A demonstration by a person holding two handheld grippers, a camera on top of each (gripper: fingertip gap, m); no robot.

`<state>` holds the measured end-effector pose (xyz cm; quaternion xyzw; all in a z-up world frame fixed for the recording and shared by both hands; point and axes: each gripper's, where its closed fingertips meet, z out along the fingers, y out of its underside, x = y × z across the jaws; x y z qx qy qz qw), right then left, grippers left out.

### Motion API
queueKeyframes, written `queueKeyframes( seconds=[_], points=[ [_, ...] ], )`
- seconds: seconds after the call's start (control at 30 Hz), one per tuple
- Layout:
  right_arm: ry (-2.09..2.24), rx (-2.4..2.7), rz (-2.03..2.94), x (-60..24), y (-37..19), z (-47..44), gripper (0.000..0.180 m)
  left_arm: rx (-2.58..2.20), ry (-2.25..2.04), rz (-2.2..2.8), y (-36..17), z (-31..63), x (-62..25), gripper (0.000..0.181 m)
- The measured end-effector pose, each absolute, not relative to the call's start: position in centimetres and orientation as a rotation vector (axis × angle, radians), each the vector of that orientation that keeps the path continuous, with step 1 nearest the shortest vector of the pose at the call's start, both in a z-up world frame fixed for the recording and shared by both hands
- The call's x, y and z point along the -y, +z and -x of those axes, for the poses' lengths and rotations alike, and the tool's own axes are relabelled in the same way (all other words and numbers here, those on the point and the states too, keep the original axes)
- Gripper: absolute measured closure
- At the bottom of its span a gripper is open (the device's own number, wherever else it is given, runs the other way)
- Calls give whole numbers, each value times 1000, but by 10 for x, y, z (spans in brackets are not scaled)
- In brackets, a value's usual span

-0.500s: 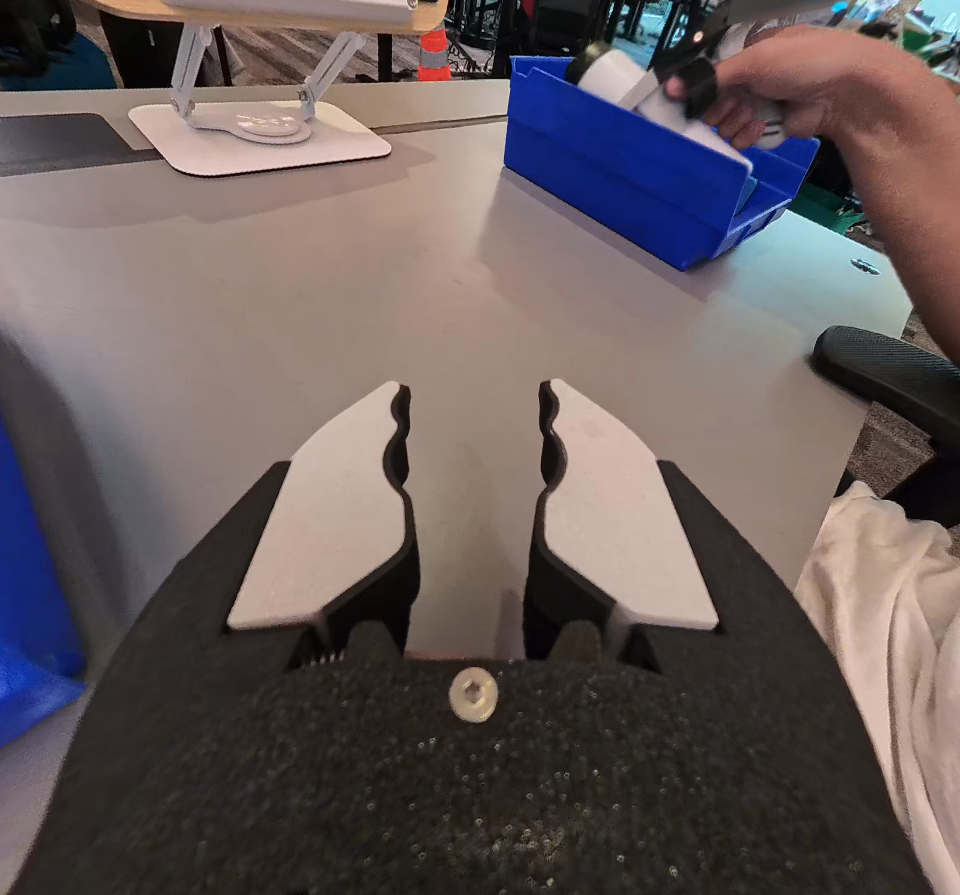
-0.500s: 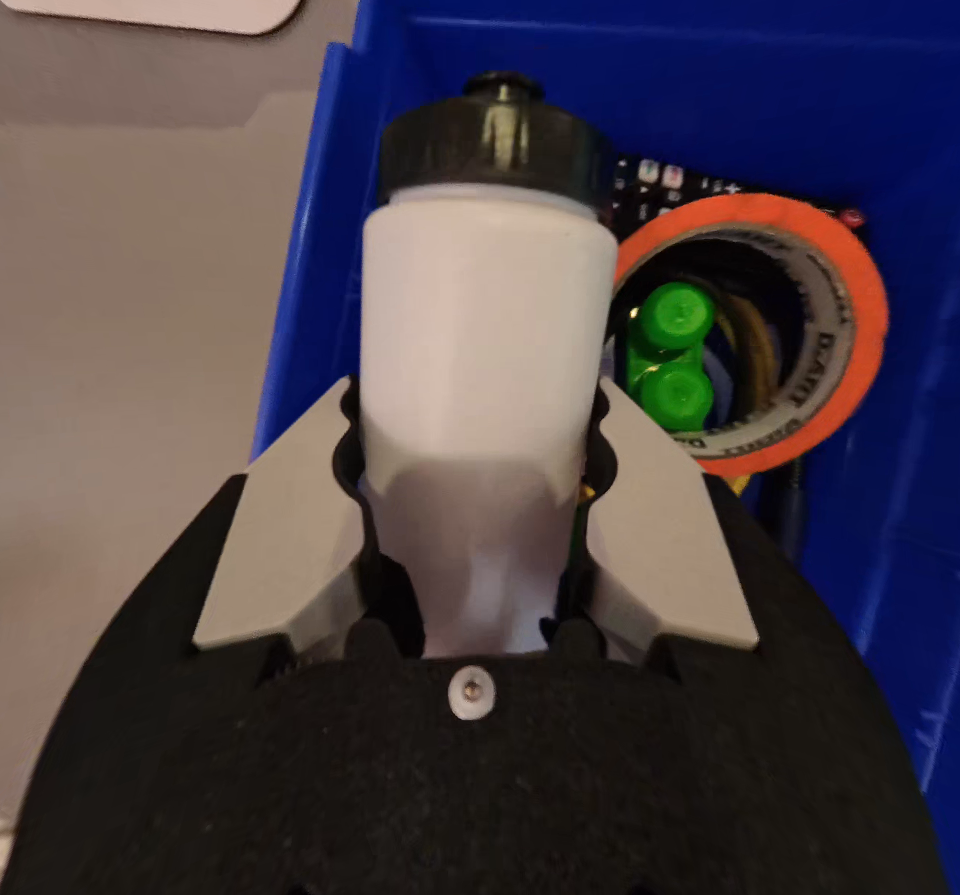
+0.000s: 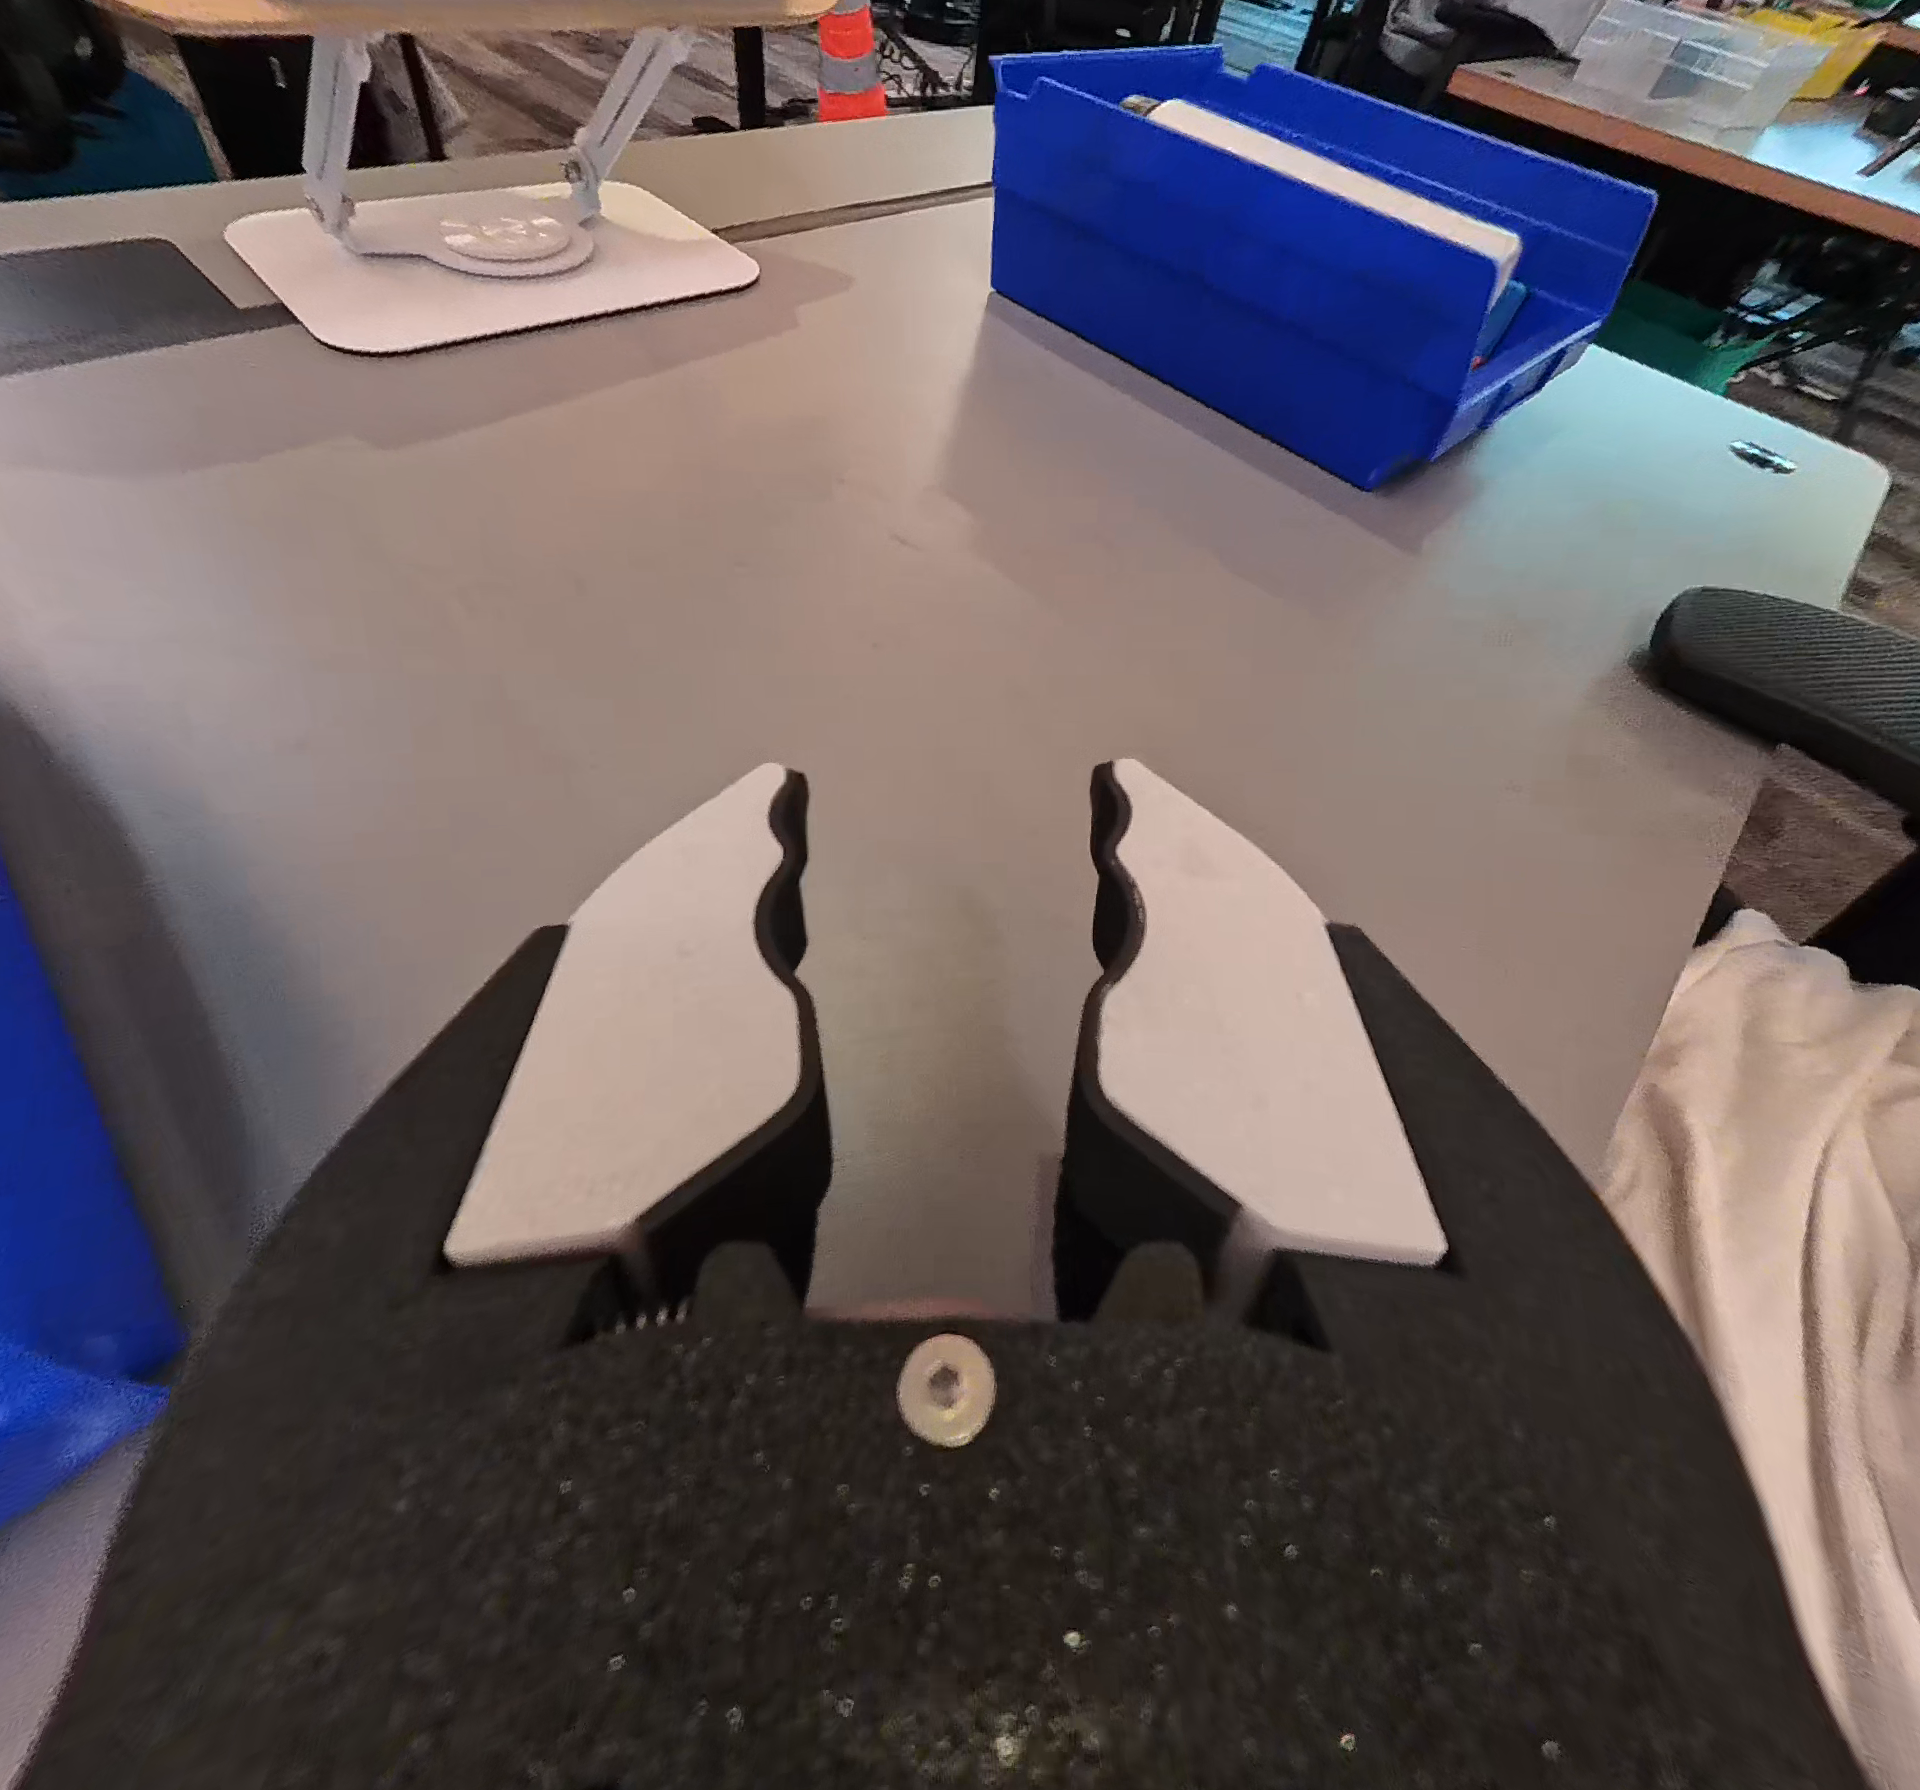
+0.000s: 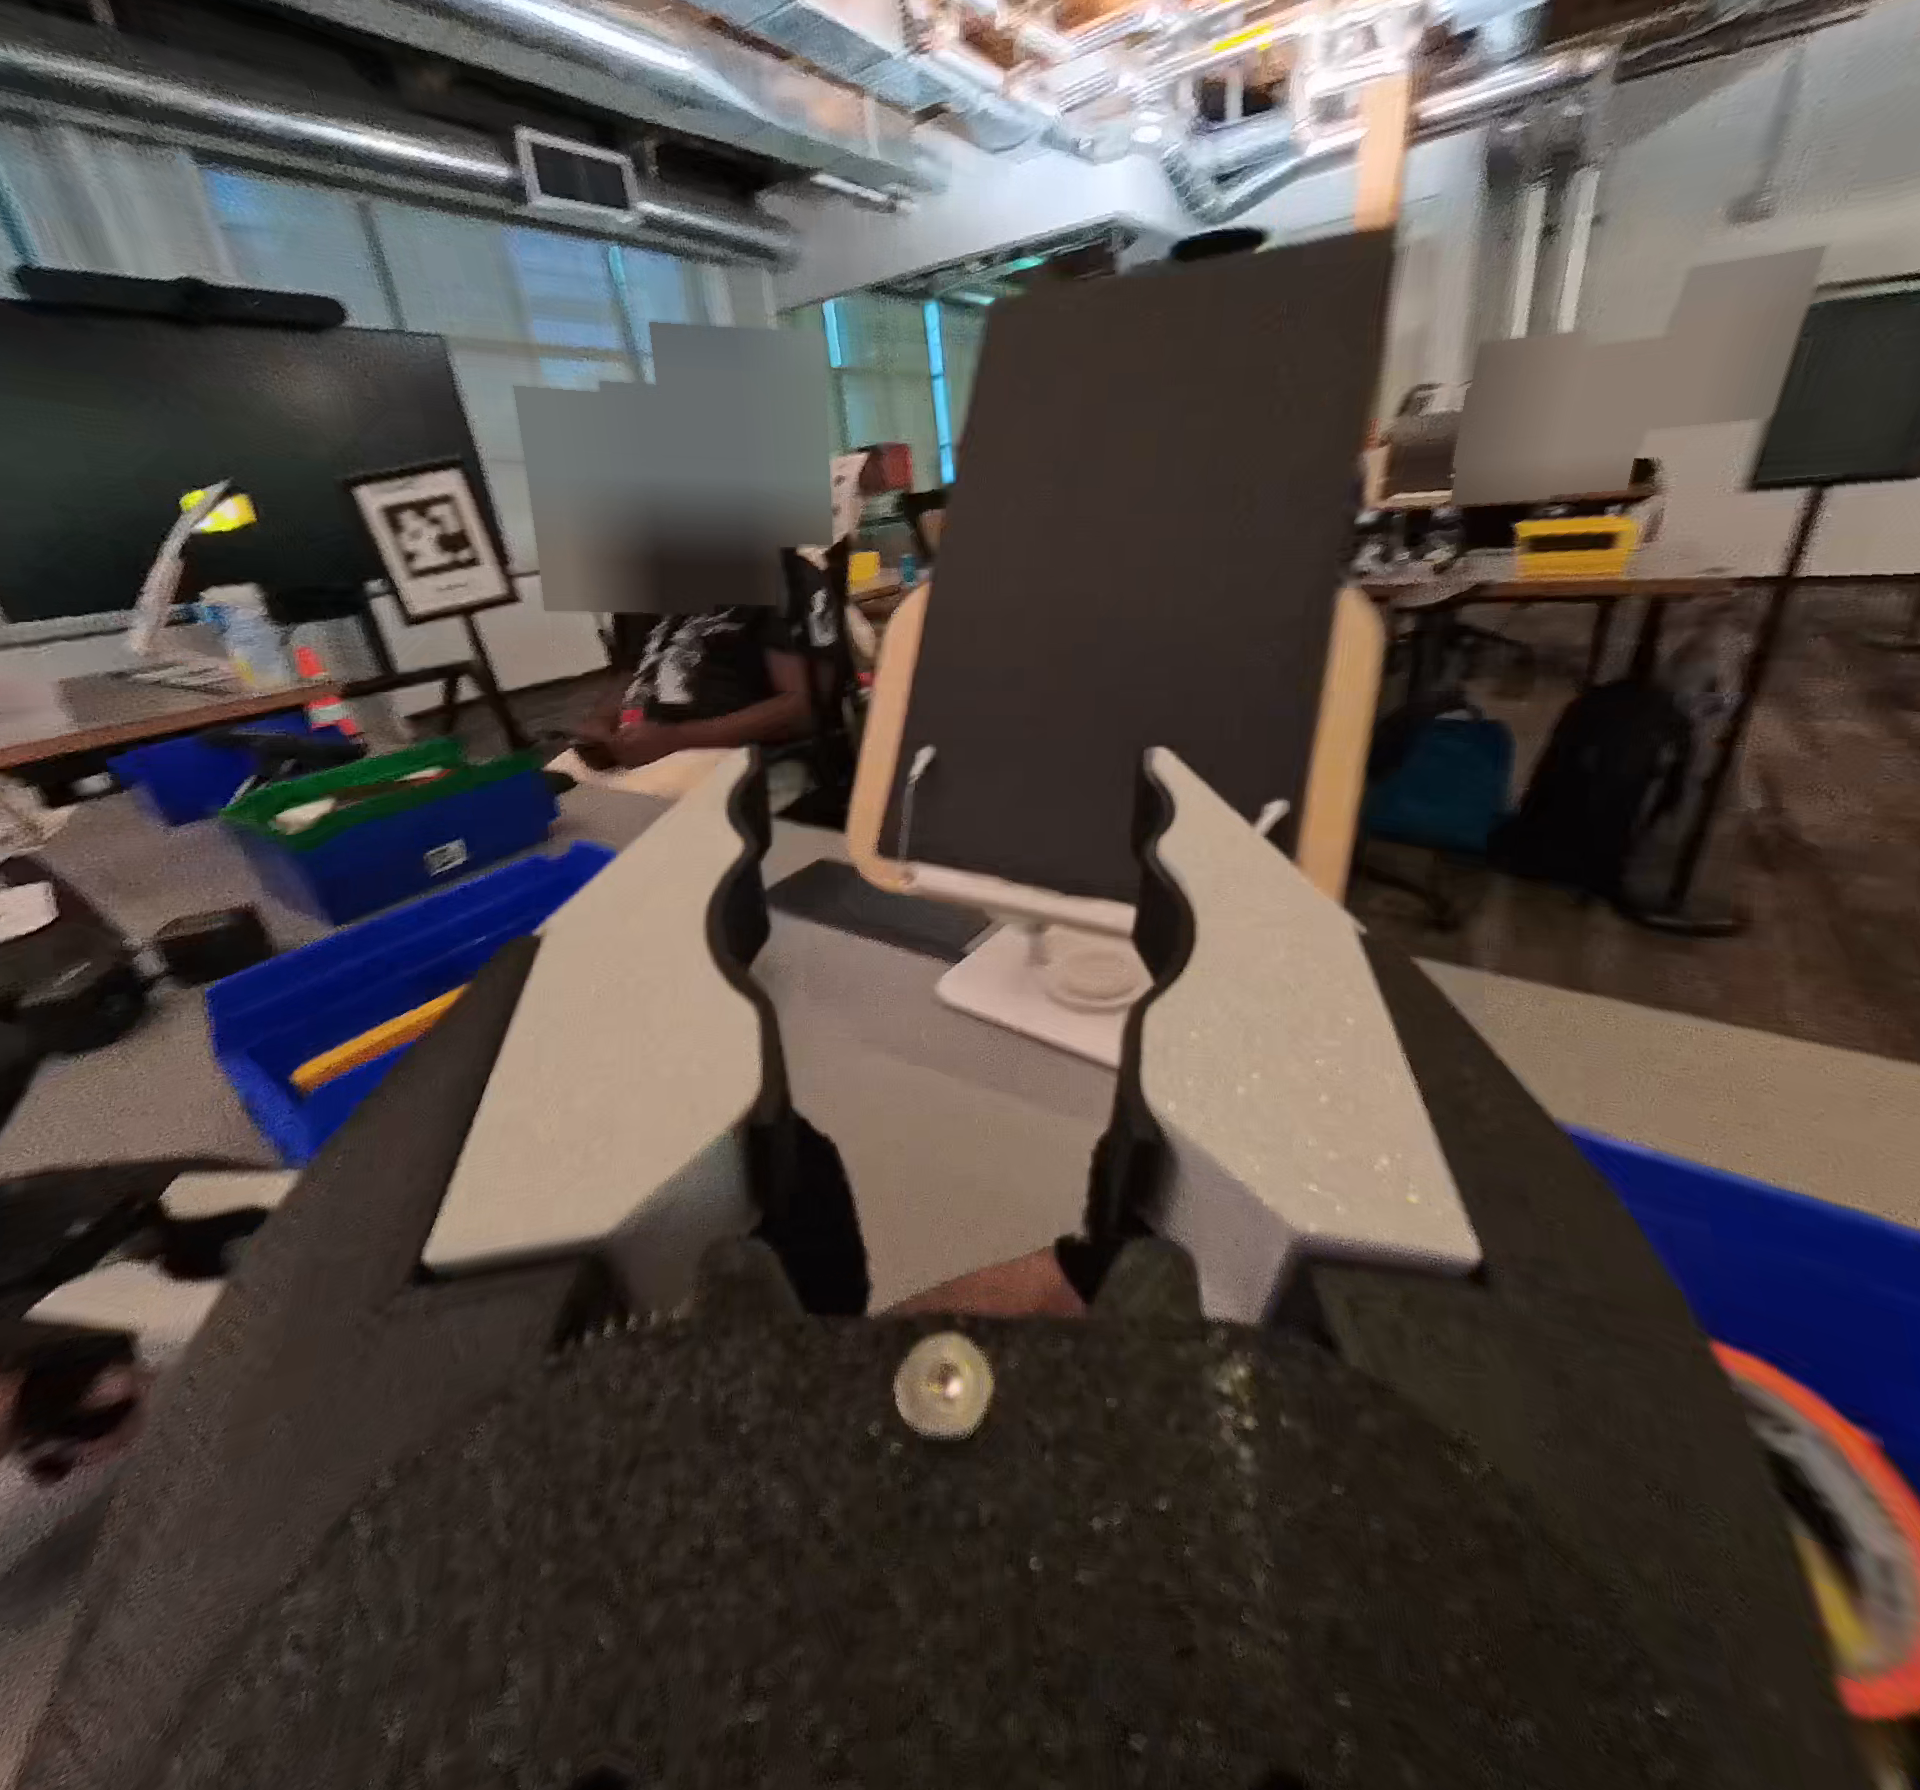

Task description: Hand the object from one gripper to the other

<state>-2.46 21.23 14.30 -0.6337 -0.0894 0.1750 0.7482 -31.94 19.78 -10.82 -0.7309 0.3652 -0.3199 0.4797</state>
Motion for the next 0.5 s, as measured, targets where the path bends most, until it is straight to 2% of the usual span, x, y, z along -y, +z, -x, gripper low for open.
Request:
queueKeyframes(
  seconds=[0.13, 0.2, 0.23, 0.3, 0.37, 0.5],
  points=[
    [577, 478, 1622, -200, -8, 139, 108, -877, -713, 1752, -101, 323, -200, 129],
    [506, 440, 1674, -196, -68, 151, 110, -872, -687, 1748, -99, 323, -200, 129],
    [510, 414, 1694, -194, -83, 156, 116, -879, -678, 1756, -100, 323, -199, 130],
    [521, 525, 1724, -189, -96, 174, 116, -910, -669, 1770, -101, 319, -195, 133],
    [363, 559, 1712, -200, -103, 166, 118, -936, -636, 1760, -101, 318, -193, 134],
    [378, 518, 1681, -203, -95, 159, 120, -952, -541, 1760, -102, 320, -196, 135]
  ],
)
